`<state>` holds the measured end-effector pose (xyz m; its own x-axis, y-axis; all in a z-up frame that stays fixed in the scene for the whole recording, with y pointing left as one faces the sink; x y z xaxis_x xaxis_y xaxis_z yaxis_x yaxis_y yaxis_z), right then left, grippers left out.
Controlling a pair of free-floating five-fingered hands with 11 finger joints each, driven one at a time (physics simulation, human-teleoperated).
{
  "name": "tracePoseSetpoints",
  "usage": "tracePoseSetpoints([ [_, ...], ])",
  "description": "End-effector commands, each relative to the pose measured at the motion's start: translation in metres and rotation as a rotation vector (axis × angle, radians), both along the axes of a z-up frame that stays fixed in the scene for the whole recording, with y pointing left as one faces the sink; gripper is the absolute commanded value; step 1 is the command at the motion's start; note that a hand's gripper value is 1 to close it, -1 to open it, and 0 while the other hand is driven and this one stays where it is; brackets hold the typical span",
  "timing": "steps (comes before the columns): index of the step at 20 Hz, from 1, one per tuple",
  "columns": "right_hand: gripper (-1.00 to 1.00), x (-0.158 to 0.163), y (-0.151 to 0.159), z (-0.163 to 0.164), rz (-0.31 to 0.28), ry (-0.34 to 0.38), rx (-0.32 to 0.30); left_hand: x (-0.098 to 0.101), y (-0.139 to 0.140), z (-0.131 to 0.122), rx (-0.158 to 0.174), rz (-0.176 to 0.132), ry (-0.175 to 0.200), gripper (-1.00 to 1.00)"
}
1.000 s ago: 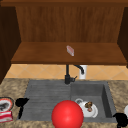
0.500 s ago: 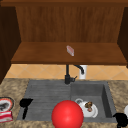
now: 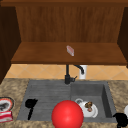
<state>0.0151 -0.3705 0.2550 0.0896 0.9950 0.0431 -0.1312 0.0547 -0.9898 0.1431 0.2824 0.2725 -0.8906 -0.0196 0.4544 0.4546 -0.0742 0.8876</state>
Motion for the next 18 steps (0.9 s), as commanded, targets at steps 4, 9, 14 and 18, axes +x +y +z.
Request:
tracePoseSetpoints([
  [4,0.00,0.000,0.000,0.000,0.000,0.000,0.000,0.006,-0.021,-0.005,0.030,0.056,0.012,-1.00],
  [9,0.00,0.000,0.000,0.000,0.000,0.000,0.000,0.014,-0.027,-0.015,0.016,0.053,0.026,-1.00],
  [14,0.00,0.000,0.000,0.000,0.000,0.000,0.000,0.021,-0.035,-0.020,0.015,0.051,0.003,-1.00],
  [18,0.00,0.000,0.000,0.000,0.000,0.000,0.000,0.022,-0.040,-0.028,0.018,0.064,0.008,-1.00],
])
